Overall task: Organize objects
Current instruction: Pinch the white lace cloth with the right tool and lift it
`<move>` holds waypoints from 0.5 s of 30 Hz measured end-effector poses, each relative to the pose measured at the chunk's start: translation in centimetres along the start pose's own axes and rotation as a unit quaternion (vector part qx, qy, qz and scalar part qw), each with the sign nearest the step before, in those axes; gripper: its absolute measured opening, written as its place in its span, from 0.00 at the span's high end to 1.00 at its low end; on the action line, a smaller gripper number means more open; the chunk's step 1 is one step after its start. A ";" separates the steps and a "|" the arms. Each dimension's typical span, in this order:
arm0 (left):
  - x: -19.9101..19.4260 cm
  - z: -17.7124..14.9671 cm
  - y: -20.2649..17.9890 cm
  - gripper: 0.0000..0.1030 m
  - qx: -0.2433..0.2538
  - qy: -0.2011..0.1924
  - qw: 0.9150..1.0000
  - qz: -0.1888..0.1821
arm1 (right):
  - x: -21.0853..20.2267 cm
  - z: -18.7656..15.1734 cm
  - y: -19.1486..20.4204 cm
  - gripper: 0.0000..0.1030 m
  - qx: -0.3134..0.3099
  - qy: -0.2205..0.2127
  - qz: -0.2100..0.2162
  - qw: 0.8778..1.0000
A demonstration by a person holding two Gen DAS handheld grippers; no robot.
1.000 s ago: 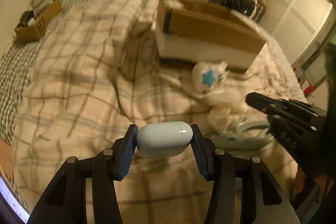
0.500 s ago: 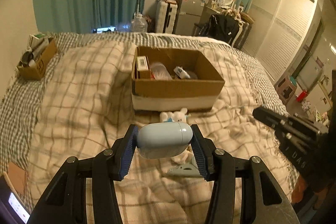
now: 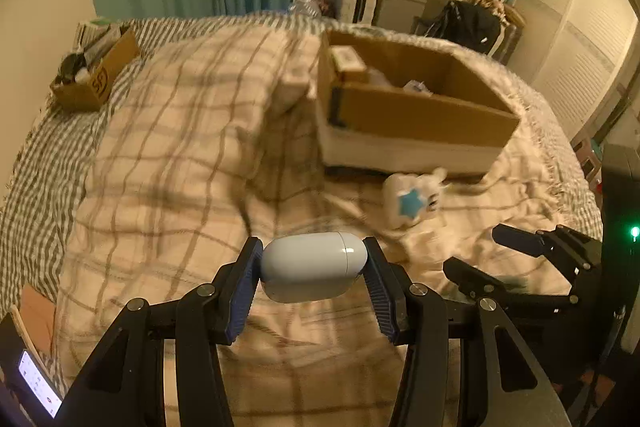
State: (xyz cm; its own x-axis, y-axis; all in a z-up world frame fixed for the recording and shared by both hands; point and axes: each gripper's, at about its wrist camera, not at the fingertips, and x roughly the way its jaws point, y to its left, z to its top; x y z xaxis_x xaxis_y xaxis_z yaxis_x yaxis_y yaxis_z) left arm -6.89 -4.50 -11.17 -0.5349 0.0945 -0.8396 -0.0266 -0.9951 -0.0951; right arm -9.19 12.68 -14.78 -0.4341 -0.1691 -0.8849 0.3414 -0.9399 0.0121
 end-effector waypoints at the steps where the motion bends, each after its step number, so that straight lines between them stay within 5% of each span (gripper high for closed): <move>1: 0.4 0.0 0.3 0.50 -0.003 0.004 1.000 -0.002 | 0.7 0.2 0.1 0.37 0.000 0.008 0.005 1.000; 3: 1.0 0.0 0.9 0.50 -0.008 0.011 1.000 -0.003 | 1.6 0.5 0.2 0.38 -0.001 0.021 0.015 1.000; 5: 1.4 0.1 1.2 0.50 -0.008 0.014 1.000 -0.003 | 2.4 0.8 0.2 0.65 -0.003 0.032 0.015 0.999; 6: 1.6 0.3 1.3 0.50 -0.007 0.015 1.000 -0.004 | 2.9 0.9 0.2 0.90 -0.007 0.042 0.010 0.999; 7: 1.6 0.5 1.3 0.50 -0.006 0.015 1.000 -0.004 | 2.9 0.9 0.2 0.95 -0.008 0.043 0.006 0.999; 15: 1.3 2.4 1.0 0.50 0.000 0.007 1.000 -0.013 | -2.6 2.4 -2.1 0.99 0.022 -0.038 0.014 0.999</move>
State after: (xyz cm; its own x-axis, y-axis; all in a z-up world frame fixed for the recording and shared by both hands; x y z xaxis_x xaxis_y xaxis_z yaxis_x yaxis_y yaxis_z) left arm -9.64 -5.45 -11.04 -0.5229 0.1216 -0.8437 -0.0411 -0.9922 -0.1176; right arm -10.79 14.39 -11.43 -0.4882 -0.2161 -0.8456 0.3175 -0.9464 0.0585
